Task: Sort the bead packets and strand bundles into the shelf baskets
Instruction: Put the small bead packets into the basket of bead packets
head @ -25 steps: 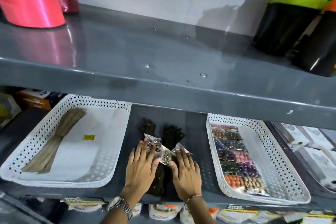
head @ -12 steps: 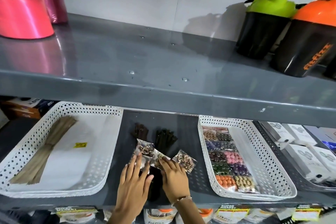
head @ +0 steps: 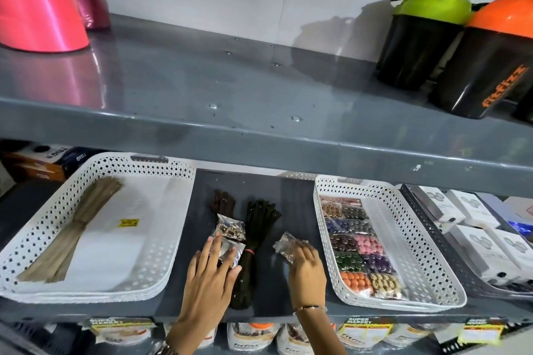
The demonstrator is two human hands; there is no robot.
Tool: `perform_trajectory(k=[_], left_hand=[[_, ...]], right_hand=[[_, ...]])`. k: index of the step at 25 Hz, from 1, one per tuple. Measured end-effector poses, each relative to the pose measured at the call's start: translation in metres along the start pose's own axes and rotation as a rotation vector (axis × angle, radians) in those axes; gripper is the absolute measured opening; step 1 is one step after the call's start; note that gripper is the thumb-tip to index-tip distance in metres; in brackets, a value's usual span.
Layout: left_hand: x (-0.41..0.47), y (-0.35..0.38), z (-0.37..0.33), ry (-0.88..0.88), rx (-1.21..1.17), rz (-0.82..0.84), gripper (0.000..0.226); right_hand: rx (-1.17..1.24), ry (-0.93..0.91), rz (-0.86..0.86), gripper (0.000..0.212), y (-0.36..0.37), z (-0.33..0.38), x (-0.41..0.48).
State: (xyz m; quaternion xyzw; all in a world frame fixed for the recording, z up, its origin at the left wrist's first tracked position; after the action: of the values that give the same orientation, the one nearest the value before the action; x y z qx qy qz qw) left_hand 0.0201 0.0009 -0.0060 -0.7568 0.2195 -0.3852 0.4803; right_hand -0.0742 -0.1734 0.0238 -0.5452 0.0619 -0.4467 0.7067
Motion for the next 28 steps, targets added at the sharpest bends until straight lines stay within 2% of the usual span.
perform_trajectory(k=[3,7,8,9,11,12,15,19,23,25,27,28], left_hand=[[-0.001,0.0,0.002,-0.011,-0.004,-0.004,0.055],[-0.008,0.006,0.001,-0.036,0.006,-0.009,0.054],[-0.01,0.008,0.0,-0.053,0.005,-0.014,0.056],[-0.011,0.011,-0.001,-0.065,0.005,-0.011,0.059],[-0.013,0.015,-0.003,-0.078,0.01,-0.005,0.063],[-0.015,0.017,-0.003,-0.09,0.018,-0.007,0.066],[-0.018,0.018,-0.005,-0.174,0.068,-0.011,0.077],[-0.021,0.016,-0.004,-0.291,0.039,0.055,0.084],[-0.022,0.017,0.0,-0.274,0.047,0.01,0.086],[-0.022,0.019,0.0,-0.232,0.045,0.01,0.085],[-0.023,0.021,-0.001,-0.19,0.071,0.018,0.083],[-0.023,0.022,-0.003,-0.172,0.081,0.027,0.082]], right_hand=[[-0.111,0.015,0.097,0.027,0.011,-0.011,-0.02],[-0.026,-0.033,0.08,0.05,0.005,0.025,0.0],[0.045,-0.051,0.175,0.057,0.008,0.041,0.01],[0.123,-0.058,0.343,0.064,0.016,0.057,0.021],[0.139,-0.08,0.641,0.066,0.035,0.084,0.037],[0.092,-0.095,0.722,0.065,0.043,0.096,0.043],[0.022,-0.094,0.8,0.066,0.063,0.113,0.044],[0.041,-0.014,0.67,0.05,0.075,0.124,0.027],[0.209,0.041,0.534,0.036,0.065,0.127,0.028],[0.279,0.064,0.358,0.033,0.046,0.111,0.033],[0.167,0.048,0.08,0.031,0.021,0.077,0.039],[0.068,0.049,0.023,0.031,0.015,0.056,0.04]])
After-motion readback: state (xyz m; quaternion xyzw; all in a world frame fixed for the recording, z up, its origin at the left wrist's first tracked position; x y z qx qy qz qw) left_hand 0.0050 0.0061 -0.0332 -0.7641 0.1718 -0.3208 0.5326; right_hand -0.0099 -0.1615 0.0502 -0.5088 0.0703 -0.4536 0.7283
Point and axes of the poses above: each hand's wrist, its own x-axis towards the middle knuckle, its own y-axis out of the palm, z = x × y, the point moved 4 cm from there along x, towards the middle knuckle, and after that the axes turned 8 degrees about y, right-handed, at the moved point
